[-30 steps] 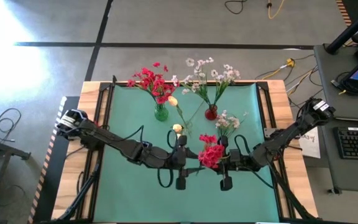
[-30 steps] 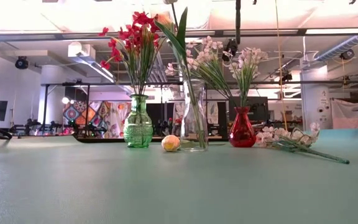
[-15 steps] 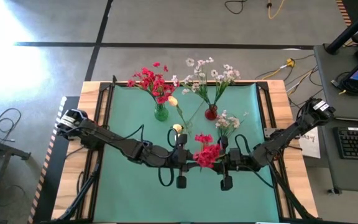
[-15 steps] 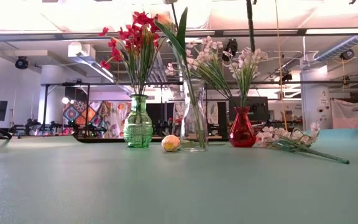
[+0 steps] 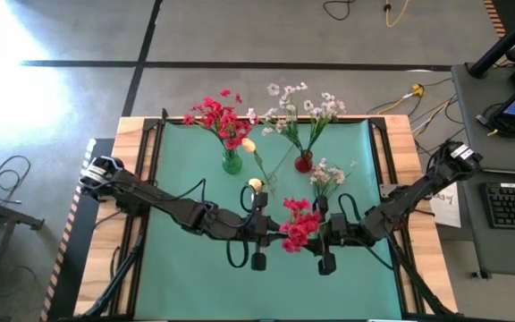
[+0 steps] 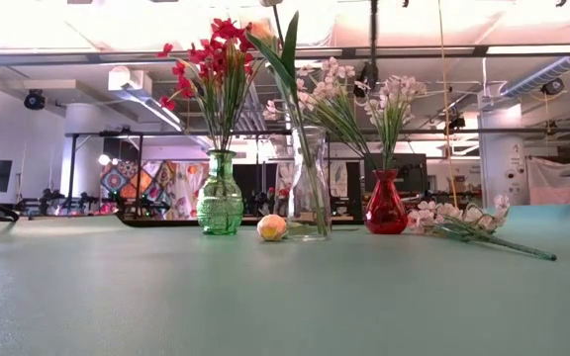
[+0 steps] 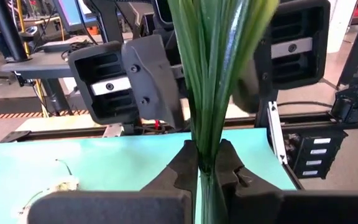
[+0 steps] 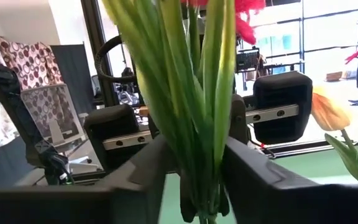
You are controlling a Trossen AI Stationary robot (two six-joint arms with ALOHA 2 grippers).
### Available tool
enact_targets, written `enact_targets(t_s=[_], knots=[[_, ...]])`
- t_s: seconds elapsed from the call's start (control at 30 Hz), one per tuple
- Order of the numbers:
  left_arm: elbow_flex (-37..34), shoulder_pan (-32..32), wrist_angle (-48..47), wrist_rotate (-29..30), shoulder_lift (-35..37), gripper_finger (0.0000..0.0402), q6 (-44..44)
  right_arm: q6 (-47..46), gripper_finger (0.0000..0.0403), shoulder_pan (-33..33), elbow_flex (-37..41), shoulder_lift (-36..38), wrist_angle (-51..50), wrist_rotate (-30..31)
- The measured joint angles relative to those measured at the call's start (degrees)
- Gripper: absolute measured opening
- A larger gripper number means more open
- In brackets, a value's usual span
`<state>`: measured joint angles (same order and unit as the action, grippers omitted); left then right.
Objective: Sort flowers into vase by color
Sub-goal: Put the red flower into the green vase
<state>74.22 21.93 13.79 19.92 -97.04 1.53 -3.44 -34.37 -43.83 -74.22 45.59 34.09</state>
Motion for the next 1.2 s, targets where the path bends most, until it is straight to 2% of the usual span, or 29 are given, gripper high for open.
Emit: enact_targets(t_s=[0.13, 0.27, 0.43, 0.6, 0.83, 1.1, 1.2], knots=[[-0.02, 0.34, -2.77, 0.01, 1.80, 0.0000, 0.30, -0.02, 0.0187, -0.32, 0.02, 1.86, -1.86, -0.08], [-0.02, 0.92, -6.65, 0.00, 4.38, 0.0000, 0.45, -1.69, 0.0219, -0.94, 0.00, 5.37, -6.73, -1.20], [-0.02, 1.45, -11.54, 0.00, 9.17, 0.0000, 0.43, -4.75, 0.0239, -0.98, 0.02, 9.07, -13.46, -1.07], [-0.13, 1.66, -17.14, 1.09, 15.38, 0.0000, -1.87, -5.50, 0.0244, -0.98, 0.00, 9.75, -15.33, -1.07], [-4.43, 1.60, -20.43, 11.05, 25.07, 0.0000, -5.87, -5.00, 0.0244, -0.85, 0.02, 9.13, -15.53, -1.01], [-18.60, 1.60, -18.89, 25.24, 42.01, 0.0000, -6.02, -5.09, 0.0243, -0.79, 0.02, 8.52, -15.33, -0.44], [-23.90, 0.93, -13.65, 30.32, 47.89, 0.0000, -7.16, -5.06, 0.0246, -0.54, 0.02, 8.12, -15.33, 0.59]])
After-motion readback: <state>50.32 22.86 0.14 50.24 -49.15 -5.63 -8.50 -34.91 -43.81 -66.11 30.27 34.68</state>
